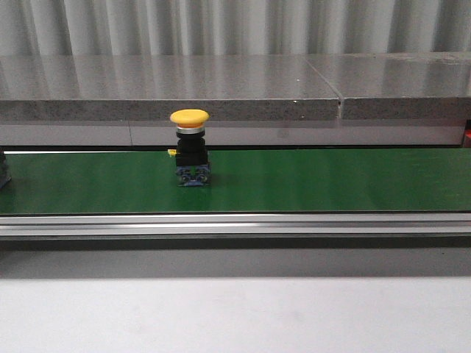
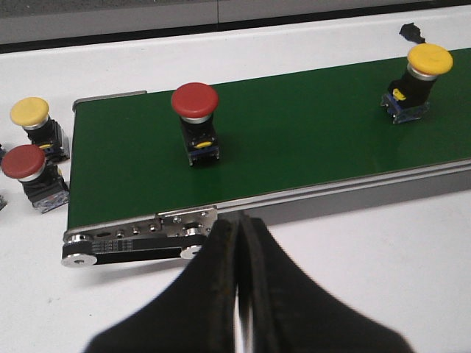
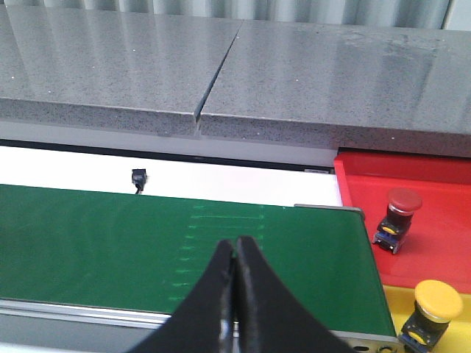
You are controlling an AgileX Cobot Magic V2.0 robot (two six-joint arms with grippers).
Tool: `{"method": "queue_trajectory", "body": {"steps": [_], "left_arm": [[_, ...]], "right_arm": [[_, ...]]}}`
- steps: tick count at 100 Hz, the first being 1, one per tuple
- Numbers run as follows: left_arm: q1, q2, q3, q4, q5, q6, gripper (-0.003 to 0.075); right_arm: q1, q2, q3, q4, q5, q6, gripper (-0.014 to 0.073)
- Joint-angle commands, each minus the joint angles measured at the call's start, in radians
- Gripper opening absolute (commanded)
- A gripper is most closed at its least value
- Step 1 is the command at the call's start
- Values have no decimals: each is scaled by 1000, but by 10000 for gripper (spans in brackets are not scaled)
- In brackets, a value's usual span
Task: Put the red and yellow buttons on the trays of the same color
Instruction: 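Move the right gripper above the belt toward the arriving yellow button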
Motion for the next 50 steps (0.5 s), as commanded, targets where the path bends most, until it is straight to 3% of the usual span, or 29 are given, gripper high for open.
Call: {"method": "queue_trajectory", "body": {"steps": [1, 23, 50], "left_arm": [[-9, -57, 6, -15, -45, 2, -20], [-7, -188, 51, -15, -47, 2, -20], [-7, -212, 51, -15, -47, 2, -20]], "right_arm": [[0, 6, -26, -6, -75, -7, -67], [0, 6, -26, -6, -76, -7, -67], [0, 8, -45, -6, -55, -7, -67]]}}
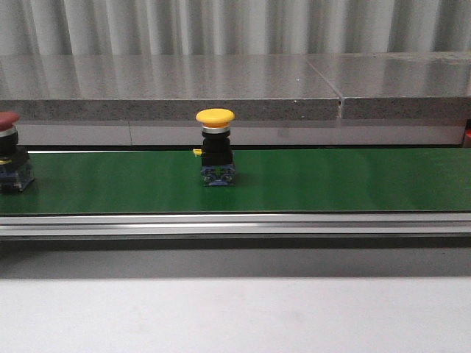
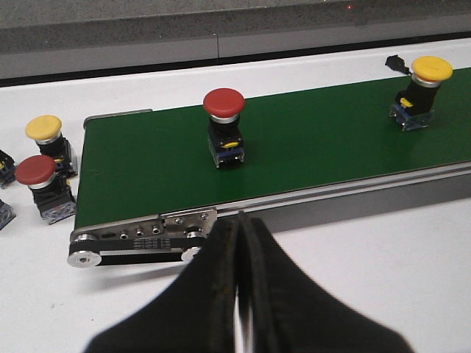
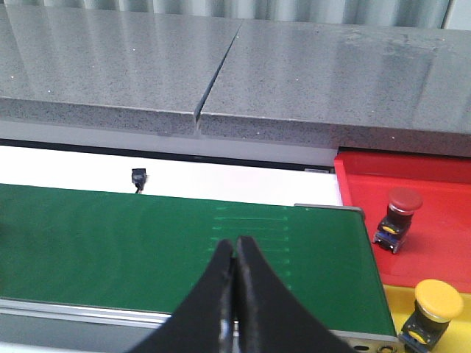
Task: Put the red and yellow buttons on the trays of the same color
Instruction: 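Move the right gripper above the belt toward the arriving yellow button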
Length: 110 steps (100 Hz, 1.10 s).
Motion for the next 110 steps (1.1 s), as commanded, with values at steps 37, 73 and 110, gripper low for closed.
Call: {"method": "queue_trajectory", "body": {"steps": [37, 73, 110], "left_arm": [[-5, 11, -26, -15, -67, 2, -20], [-5, 11, -26, -15, -67, 2, -20], [-5, 11, -26, -15, -67, 2, -20]], "right_arm": [[0, 240, -256, -1, 147, -94, -66], [47, 585, -518, 17, 258, -94, -58], [186, 891, -767, 48, 434, -93, 333]]}}
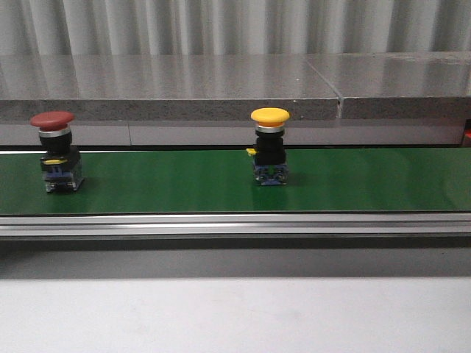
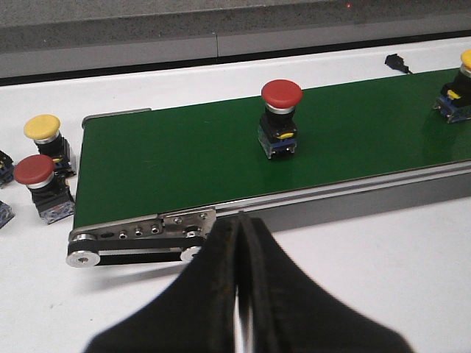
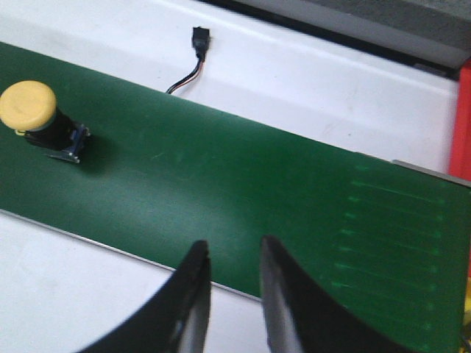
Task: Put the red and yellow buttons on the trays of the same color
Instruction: 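Move the right gripper above the belt toward the arriving yellow button, then grasp the yellow button off the belt with the right gripper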
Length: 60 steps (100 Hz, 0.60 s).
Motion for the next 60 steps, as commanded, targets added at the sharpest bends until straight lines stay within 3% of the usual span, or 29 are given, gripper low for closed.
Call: {"method": "queue_trajectory", "body": {"steps": [1, 12, 19, 60], "left_arm": [[-5, 11, -26, -15, -69, 2, -20], [-5, 11, -26, -15, -69, 2, -20], [-5, 11, -26, -15, -69, 2, -20], [-5, 11, -26, -15, -69, 2, -20]], "right_arm": [[22, 46, -81, 17, -3, -11, 356], [49, 119, -149, 45, 38, -11, 516], [65, 167, -195, 62, 71, -11, 573], [131, 450, -452, 126, 294, 25, 584]]}}
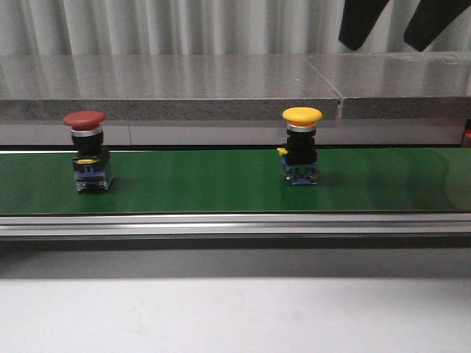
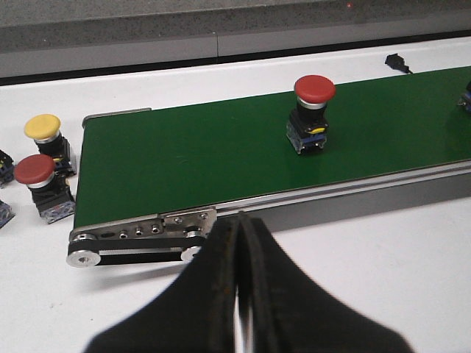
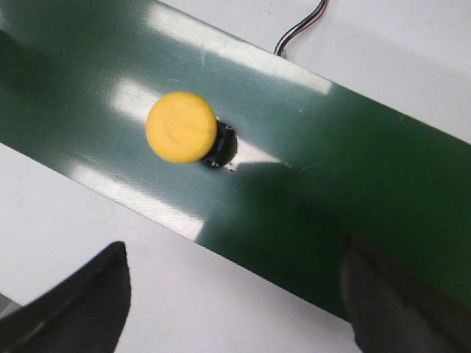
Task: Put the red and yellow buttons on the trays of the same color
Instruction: 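Grasp the yellow button off the belt with the right gripper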
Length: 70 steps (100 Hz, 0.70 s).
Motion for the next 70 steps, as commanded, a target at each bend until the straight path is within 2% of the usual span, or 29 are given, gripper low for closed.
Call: {"method": "queue_trajectory", "body": {"steps": [1, 28, 70], "left_arm": [[-5, 11, -26, -15, -69, 2, -20], [-5, 11, -26, -15, -69, 2, -20], [-5, 11, -26, -15, -69, 2, -20]], "right_arm": [[1, 18, -71, 20, 14, 19, 584], [1, 136, -131, 35, 31, 52, 584], [-1, 233, -133, 57, -12, 52, 565]]}}
